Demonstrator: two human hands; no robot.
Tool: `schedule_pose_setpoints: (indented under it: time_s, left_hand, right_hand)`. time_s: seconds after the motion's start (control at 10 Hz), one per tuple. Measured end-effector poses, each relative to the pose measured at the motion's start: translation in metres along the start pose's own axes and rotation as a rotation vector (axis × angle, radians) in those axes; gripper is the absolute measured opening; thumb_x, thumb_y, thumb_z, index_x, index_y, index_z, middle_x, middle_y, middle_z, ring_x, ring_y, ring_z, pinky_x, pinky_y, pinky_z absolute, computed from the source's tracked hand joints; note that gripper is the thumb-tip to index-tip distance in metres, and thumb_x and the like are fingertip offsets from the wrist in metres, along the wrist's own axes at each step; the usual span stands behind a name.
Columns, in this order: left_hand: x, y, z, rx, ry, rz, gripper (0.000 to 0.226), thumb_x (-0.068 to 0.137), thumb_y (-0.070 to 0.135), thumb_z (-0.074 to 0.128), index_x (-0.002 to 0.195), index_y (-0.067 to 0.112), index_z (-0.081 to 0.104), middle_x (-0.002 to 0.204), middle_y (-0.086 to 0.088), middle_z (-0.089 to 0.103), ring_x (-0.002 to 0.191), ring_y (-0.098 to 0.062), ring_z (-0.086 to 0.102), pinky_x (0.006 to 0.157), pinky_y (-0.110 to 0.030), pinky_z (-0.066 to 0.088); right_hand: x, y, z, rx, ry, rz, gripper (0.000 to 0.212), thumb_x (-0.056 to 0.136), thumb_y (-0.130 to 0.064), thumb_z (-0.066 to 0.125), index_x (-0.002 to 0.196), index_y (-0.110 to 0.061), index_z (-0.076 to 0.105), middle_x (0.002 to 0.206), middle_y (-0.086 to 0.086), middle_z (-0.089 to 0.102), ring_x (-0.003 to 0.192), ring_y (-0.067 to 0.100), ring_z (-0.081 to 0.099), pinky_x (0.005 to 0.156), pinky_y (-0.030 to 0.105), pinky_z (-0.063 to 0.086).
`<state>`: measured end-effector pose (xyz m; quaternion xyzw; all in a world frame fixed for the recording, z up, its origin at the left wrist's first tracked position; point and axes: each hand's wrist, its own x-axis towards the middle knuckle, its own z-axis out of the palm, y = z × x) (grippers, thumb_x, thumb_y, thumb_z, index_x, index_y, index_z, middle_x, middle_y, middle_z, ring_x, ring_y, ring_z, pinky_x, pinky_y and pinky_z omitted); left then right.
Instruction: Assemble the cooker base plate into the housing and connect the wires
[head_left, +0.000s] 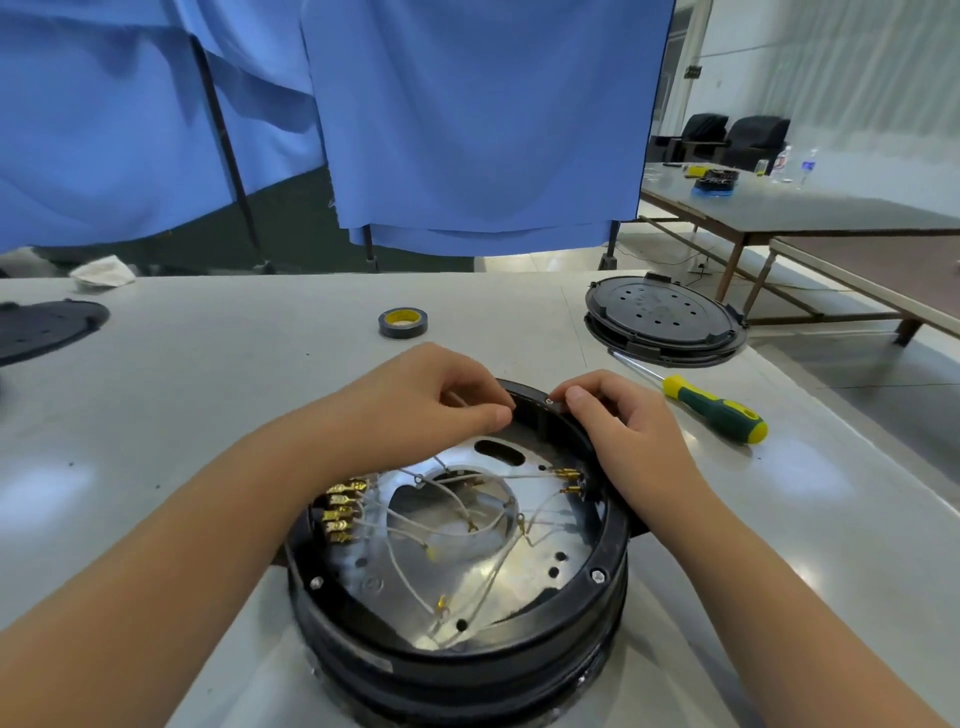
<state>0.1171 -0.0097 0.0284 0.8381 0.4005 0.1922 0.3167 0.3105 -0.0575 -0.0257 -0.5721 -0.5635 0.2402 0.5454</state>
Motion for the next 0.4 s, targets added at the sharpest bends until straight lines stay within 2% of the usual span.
schedule_pose_setpoints:
  time_s: [0.1,0.2,0.3,0.4]
  left_hand:
    - [-0.023,-0.018,-0.01,-0.01,0.258,-0.003,0.017,0.089,0.03,0.063,0.1,0.04,0.071,0.097,0.026,0.069,0.096,0.013,0.059,0.083,-0.01,0.043]
    - [-0.044,-0.035,-0.015,-0.04,0.415,-0.078,0.026,0.089,0.025,0.064,0.111,0.039,0.065,0.114,0.023,0.061,0.11,0.006,0.053,0.094,-0.023,0.041]
    - [-0.059,-0.054,-0.02,-0.172,0.504,-0.203,0.028,0.089,0.023,0.065,0.114,0.036,0.061,0.116,0.018,0.061,0.107,0.005,0.056,0.083,-0.016,0.043]
    - [-0.075,-0.063,-0.019,-0.41,0.555,-0.385,0.024,0.092,0.026,0.062,0.116,0.03,0.06,0.114,0.011,0.062,0.098,0.001,0.058,0.081,-0.024,0.043]
  right_hand:
    - [-0.001,-0.002,-0.002,-0.027,-0.026,0.002,0.02,0.093,-0.018,0.054,0.083,-0.024,0.07,0.081,-0.009,0.068,0.076,-0.002,0.061,0.064,0.007,0.044]
    - [-0.001,-0.005,-0.007,-0.09,-0.069,0.02,0.018,0.092,-0.019,0.056,0.085,-0.028,0.071,0.082,-0.012,0.069,0.08,-0.003,0.06,0.064,0.006,0.043]
    - [0.006,-0.006,-0.017,-0.105,-0.088,0.065,0.018,0.091,-0.019,0.058,0.088,-0.032,0.07,0.086,-0.013,0.069,0.08,-0.002,0.061,0.064,0.008,0.047]
    - [0.003,-0.01,-0.027,-0.128,-0.136,0.201,0.014,0.092,-0.021,0.058,0.097,-0.033,0.065,0.098,-0.011,0.065,0.091,0.01,0.063,0.083,0.03,0.053]
